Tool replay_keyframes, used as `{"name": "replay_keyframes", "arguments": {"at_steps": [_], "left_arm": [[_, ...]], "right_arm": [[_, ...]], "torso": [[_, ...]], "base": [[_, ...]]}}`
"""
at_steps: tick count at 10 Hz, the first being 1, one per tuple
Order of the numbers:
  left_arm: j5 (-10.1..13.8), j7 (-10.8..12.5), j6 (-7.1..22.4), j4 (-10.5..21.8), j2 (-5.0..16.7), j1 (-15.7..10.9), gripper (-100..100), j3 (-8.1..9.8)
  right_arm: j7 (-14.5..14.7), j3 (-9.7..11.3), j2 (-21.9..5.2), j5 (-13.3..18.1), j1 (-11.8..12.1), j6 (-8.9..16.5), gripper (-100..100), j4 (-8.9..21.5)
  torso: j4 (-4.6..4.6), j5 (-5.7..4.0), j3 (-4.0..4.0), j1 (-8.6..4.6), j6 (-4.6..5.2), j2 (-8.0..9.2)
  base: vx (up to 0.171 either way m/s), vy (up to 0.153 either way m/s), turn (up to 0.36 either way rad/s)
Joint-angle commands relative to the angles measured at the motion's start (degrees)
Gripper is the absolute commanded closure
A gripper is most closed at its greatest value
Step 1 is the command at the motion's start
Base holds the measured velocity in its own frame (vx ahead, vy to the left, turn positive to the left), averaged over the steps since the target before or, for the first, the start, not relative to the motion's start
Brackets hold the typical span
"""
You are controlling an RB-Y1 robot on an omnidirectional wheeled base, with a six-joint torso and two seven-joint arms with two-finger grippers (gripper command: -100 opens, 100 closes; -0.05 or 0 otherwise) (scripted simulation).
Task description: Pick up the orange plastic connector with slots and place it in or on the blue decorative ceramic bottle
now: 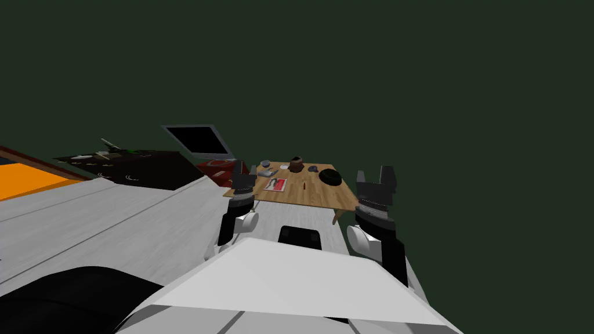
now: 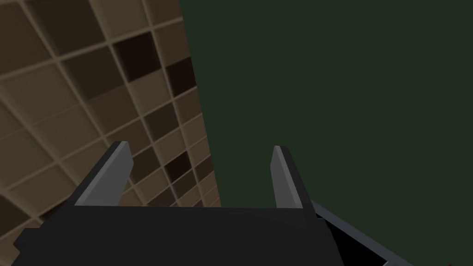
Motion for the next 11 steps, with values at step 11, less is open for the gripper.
{"name": "replay_keyframes", "arguments": {"at_steps": [11], "left_arm": [[0.0,0.0,0.0,0.0,0.0,-0.01,0,0.0]], "right_arm": [[-4.95,0.53,-12.93,6.47,-3.92,13.56,-100,12.31]], "torso": [[0.06,0.0,0.15,0.02,-0.01,0.26]], "base": [[-0.083,0.012,0.213]]}}
